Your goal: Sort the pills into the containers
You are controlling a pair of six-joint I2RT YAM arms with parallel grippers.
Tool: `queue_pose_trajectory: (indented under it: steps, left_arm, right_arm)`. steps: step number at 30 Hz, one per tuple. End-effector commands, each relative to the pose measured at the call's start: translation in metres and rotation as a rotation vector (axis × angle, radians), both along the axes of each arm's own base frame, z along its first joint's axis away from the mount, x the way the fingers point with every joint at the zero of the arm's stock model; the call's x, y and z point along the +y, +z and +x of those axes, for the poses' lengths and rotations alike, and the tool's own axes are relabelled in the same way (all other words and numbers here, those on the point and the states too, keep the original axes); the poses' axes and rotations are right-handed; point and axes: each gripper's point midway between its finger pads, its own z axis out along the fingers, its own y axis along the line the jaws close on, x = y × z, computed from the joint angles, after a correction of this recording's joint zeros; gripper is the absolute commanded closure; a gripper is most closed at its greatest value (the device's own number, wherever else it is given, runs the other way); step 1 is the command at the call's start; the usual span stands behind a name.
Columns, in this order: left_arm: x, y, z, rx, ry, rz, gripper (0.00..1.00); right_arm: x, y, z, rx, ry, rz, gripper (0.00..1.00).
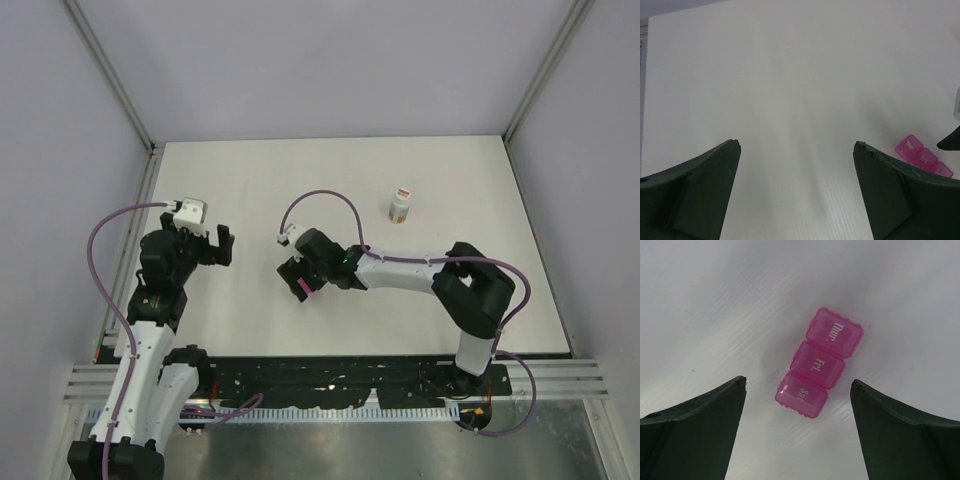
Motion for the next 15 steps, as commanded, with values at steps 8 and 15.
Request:
queue_pose_trajectory:
  steps: [8, 15]
  left_arm:
    - [0.001, 0.020, 0.004, -0.076, 0.003, 0.005, 0.01]
    - [0.002, 0.021, 0.004, -0.082, 0.005, 0.005, 0.01]
  right_arm:
    - [0.002, -0.009, 0.009, 0.013, -0.101, -0.014, 0.23]
    - [0.000, -0.019, 0.007, 0.022, -0.096, -0.031, 0.35]
